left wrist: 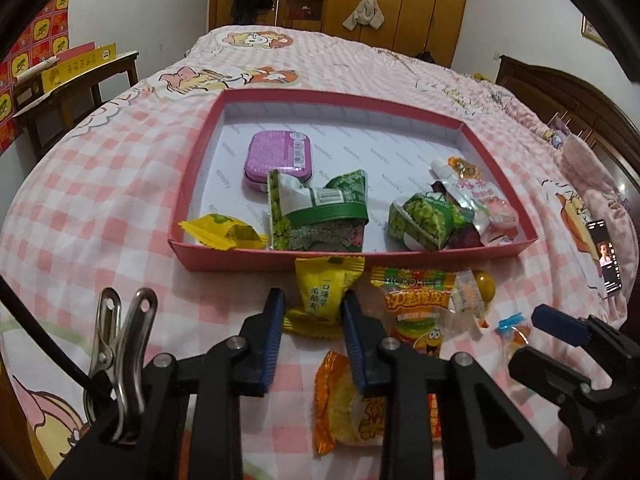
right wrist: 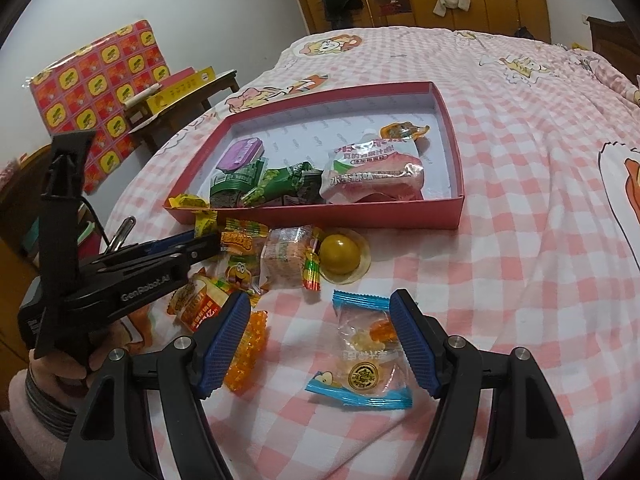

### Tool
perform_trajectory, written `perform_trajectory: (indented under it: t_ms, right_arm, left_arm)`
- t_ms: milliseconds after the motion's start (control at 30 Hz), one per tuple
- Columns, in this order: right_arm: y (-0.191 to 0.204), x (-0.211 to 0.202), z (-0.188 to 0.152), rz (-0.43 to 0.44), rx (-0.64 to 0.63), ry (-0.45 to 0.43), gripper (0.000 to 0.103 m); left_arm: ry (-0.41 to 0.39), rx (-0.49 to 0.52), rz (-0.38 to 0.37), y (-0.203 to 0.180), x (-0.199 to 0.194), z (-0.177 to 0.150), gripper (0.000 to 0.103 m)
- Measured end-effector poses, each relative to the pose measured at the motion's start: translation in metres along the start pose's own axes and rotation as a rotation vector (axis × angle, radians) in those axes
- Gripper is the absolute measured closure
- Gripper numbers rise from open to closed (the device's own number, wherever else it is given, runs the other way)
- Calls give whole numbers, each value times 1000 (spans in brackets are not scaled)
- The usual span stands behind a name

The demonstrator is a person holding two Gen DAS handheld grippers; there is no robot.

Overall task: Organize snacks
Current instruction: 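Grasp the yellow wrapped candy with the left tool while the right tool grasps the burger gummy packet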

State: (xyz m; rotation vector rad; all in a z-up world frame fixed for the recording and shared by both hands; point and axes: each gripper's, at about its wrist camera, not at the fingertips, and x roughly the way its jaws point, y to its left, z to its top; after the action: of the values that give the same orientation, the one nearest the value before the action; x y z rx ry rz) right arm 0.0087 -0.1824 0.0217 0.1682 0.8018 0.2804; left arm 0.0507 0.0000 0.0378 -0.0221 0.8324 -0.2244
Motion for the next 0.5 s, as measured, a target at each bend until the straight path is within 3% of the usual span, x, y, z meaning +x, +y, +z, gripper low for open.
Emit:
perform_trajectory:
  t_ms: [267, 500]
  right_arm:
    - [15, 1, 7, 15, -32, 1, 31]
    - [35, 8, 14, 46, -65, 18, 44]
  left_arm:
    - [-6, -25, 59, 17, -16, -5, 73]
    - [-6, -125, 77, 49, -21, -8, 73]
